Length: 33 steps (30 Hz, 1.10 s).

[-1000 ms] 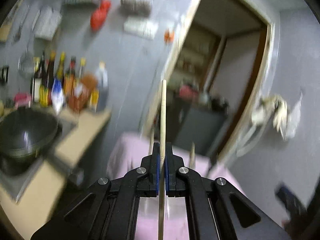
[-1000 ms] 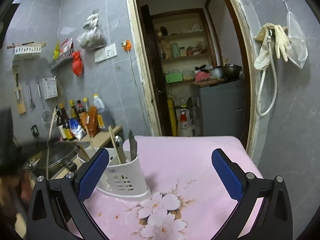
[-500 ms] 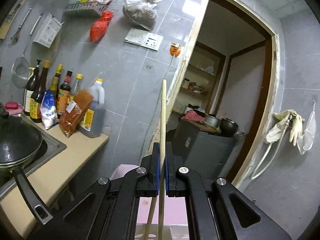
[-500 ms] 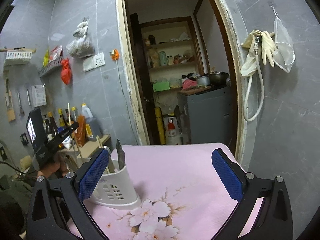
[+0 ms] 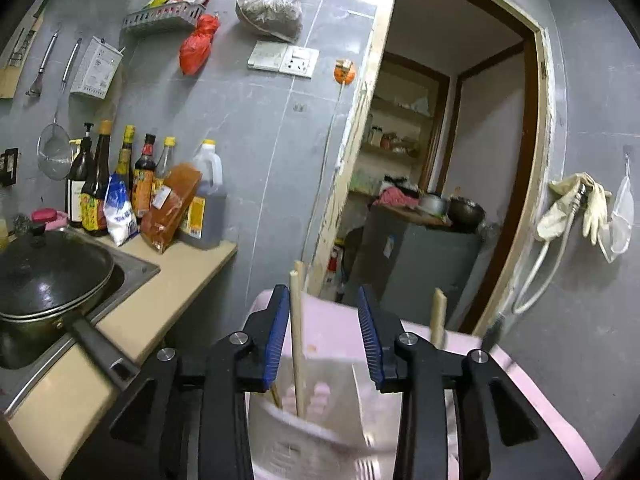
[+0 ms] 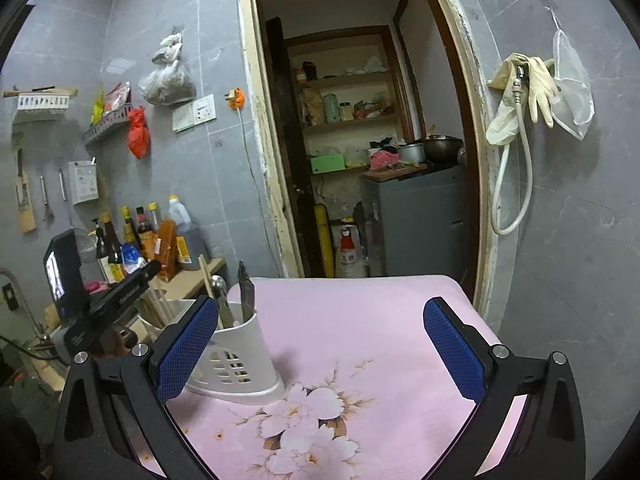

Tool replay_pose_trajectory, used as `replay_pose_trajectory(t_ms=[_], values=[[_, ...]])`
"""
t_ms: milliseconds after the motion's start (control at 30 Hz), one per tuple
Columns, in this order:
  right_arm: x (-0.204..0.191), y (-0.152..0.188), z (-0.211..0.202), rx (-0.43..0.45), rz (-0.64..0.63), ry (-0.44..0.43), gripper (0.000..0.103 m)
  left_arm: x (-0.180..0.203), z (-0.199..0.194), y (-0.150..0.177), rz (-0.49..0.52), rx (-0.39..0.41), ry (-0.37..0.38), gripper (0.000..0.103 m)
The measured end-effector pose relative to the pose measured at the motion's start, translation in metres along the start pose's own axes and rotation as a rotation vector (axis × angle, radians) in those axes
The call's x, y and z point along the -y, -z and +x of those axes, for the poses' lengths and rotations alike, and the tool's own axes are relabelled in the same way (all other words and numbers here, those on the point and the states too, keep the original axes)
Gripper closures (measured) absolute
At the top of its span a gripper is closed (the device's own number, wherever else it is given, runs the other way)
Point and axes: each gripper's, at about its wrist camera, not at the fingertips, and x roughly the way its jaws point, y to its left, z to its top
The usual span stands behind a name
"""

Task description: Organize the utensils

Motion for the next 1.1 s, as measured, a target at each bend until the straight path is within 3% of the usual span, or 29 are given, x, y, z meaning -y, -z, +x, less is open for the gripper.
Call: replay_pose_trajectory(t_ms=[67,133,167,333,733,1100], values=[[0.002,-0.003,-0.006,0.01,0.003,-0.012,0.0,0.007,-0.017,-0.002,0.016,-0.009,-0.012,0.06],[0.003,-0.007,-0.012,0.017,0.001,-0.02,0.0,0.021,-0.041,-0.006,0.056,-0.017,-0.017,0.036],[0.003,-0.009,-0.016,0.016,-0.001,-0.025,0.0,0.028,-0.052,-0.008,0.07,-0.032,-0.019,0.03],[0.009,-0.018,-0.04,-0.011,-0.033,-0.044,0.0,0.06,-0.104,-0.012,0.084,-0.078,-0.037,0.012],[0.033,-0.011,-0.113,-0.079,-0.058,-0.018,0.0,0.108,-0.201,0.025,0.072,-0.184,-0.084,0.011],[0.049,0.018,-0.162,-0.122,-0.024,0.026,0.0,0.136,-0.257,0.058,0.08,-0.181,-0.062,0.011]])
